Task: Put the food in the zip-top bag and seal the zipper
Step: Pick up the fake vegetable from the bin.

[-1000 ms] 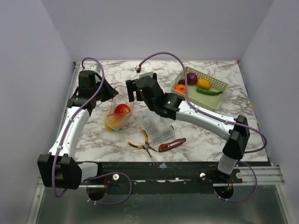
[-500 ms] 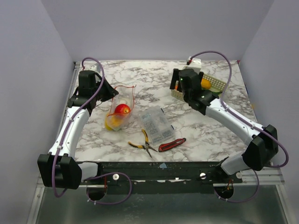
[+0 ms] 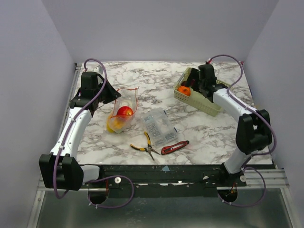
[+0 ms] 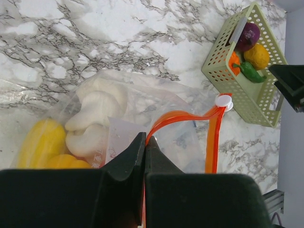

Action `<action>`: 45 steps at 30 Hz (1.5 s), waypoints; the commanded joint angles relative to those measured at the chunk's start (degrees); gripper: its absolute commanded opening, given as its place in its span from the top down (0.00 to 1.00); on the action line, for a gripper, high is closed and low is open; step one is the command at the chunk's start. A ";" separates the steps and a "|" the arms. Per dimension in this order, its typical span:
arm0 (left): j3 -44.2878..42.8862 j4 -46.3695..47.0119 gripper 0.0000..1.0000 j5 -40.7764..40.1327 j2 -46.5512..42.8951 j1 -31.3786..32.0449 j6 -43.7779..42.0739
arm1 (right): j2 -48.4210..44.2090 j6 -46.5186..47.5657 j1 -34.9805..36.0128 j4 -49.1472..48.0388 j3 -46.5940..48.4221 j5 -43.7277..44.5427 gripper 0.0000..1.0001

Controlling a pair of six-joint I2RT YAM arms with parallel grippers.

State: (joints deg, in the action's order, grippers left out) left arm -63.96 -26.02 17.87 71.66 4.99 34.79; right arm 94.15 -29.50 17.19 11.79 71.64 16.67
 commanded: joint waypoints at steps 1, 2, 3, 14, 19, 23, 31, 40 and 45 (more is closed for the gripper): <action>-1.19 0.48 1.00 0.58 -0.09 0.02 -0.05 | 8.01 -2.34 -1.86 -0.04 5.52 -11.87 0.00; -1.12 0.53 1.00 0.16 -0.12 0.02 -0.15 | 9.43 -2.71 -2.14 0.40 6.56 -12.58 0.00; -1.15 0.33 1.00 0.03 0.05 0.06 -0.16 | 10.91 -3.04 -2.46 0.50 7.25 -13.06 0.00; -1.37 0.30 1.00 0.82 0.41 0.02 -0.16 | 21.03 -5.73 -5.15 -0.93 9.40 -21.75 0.13; -1.49 0.21 1.00 1.76 0.98 0.09 0.11 | 23.41 -7.87 -6.01 -4.10 8.28 -25.63 0.17; -1.69 0.25 1.00 1.47 0.74 0.02 0.02 | 23.99 -8.61 -6.77 -5.16 7.93 -27.40 0.27; -1.60 0.13 1.00 1.63 1.33 0.10 0.17 | 17.29 -7.46 -6.82 -7.39 3.48 -24.92 0.50; -1.32 0.54 1.00 1.46 0.80 0.10 0.29 | 8.58 -8.05 -6.82 -5.88 3.38 -20.62 0.68; -1.60 0.32 1.00 2.29 1.16 0.10 0.60 | -0.13 -9.78 -6.65 -10.68 -3.62 -20.36 0.74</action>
State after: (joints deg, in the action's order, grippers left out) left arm -64.05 -26.02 18.57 72.66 4.99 34.81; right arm 100.25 -37.87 10.74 4.45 72.12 -5.82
